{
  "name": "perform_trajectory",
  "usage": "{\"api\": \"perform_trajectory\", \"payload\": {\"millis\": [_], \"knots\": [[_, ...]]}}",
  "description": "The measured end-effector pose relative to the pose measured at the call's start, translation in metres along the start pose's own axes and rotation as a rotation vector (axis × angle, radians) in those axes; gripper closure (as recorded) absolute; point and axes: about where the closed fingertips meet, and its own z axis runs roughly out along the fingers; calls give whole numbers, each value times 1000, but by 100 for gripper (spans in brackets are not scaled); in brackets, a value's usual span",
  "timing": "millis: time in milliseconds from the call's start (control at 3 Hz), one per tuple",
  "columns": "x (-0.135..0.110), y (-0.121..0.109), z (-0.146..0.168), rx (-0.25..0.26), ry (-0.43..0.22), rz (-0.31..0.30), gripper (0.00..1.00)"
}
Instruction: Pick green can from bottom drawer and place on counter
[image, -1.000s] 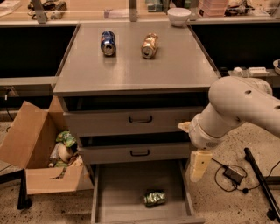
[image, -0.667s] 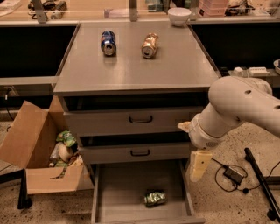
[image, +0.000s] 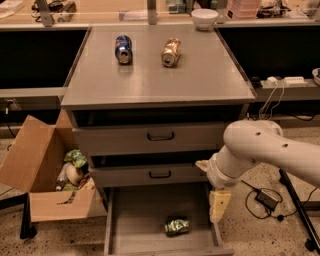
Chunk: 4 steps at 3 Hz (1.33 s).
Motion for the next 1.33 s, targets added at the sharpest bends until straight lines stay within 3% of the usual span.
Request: {"api": "perform_trajectory", "payload": {"millis": [667, 1000, 1333], "knots": [[22, 14, 142, -69, -93, -65, 0], [34, 21, 204, -123, -165, -43, 0], [35, 31, 226, -154, -187, -33, 0]]}}
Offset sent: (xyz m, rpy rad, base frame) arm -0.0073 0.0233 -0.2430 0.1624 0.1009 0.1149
